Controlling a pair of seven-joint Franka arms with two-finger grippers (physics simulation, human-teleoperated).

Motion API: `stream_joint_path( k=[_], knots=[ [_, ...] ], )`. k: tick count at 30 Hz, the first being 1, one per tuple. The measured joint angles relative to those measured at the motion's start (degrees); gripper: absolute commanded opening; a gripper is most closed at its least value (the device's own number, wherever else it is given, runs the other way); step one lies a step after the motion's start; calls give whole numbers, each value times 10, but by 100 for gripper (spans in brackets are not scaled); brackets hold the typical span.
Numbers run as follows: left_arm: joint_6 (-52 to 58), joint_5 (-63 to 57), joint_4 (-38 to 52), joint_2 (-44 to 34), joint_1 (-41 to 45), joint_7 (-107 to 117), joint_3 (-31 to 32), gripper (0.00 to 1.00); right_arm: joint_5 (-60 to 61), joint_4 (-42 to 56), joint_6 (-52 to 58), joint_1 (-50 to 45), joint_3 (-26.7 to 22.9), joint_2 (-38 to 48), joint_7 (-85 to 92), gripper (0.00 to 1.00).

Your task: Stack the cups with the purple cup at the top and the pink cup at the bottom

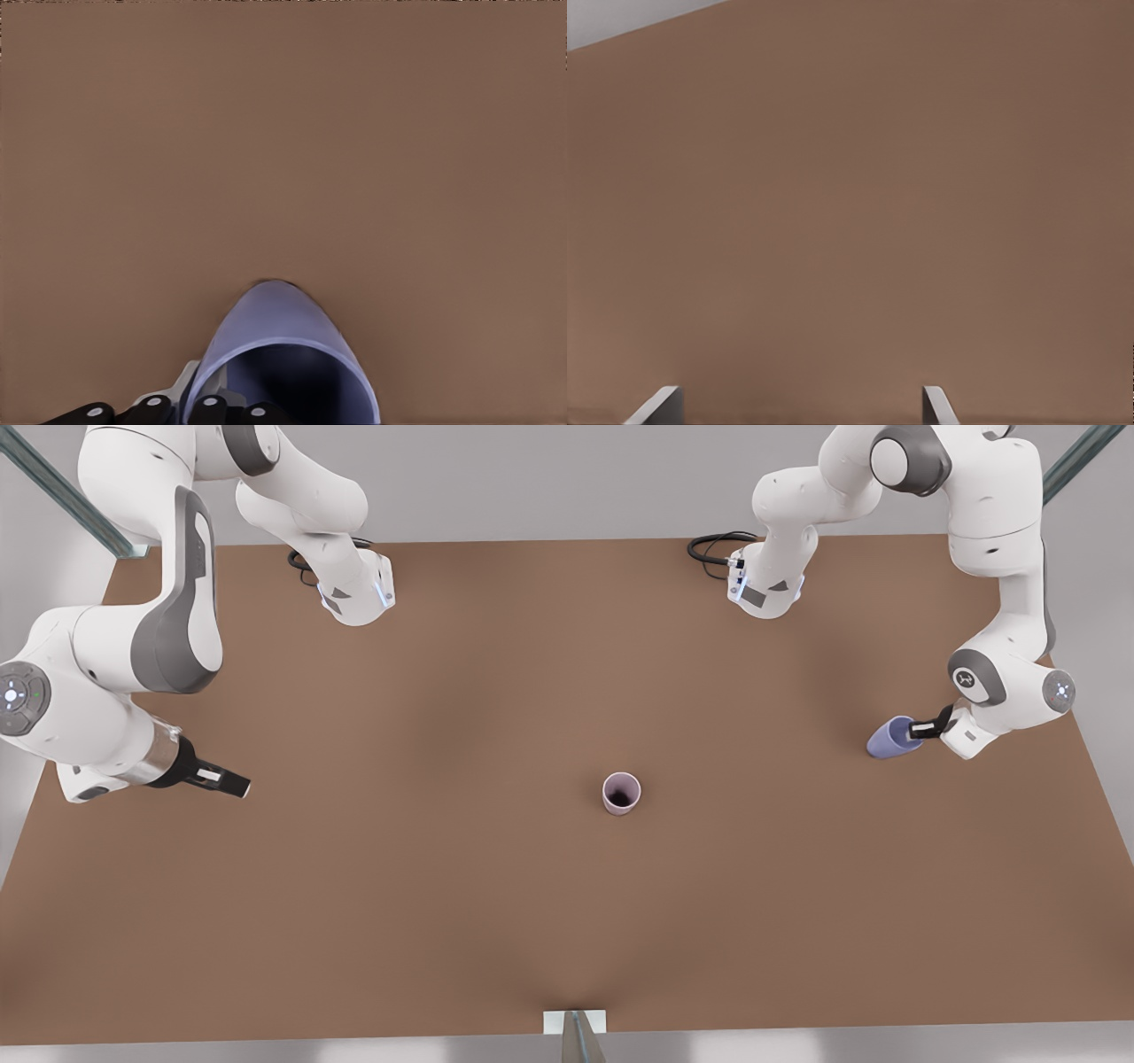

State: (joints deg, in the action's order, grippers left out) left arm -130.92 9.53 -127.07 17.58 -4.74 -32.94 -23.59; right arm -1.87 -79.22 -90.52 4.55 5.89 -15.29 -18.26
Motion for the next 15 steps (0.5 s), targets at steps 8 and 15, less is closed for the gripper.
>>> stream_joint_path(
  k=[8,15],
  knots=[
    [27,-1,72,-34,97,6,8,21,-35,-1,-11,1,2,-1,117,100],
    [112,1,206,-10,271,86,31,21,-54,-2,-50,7,1,-7,297,100]
  ],
)
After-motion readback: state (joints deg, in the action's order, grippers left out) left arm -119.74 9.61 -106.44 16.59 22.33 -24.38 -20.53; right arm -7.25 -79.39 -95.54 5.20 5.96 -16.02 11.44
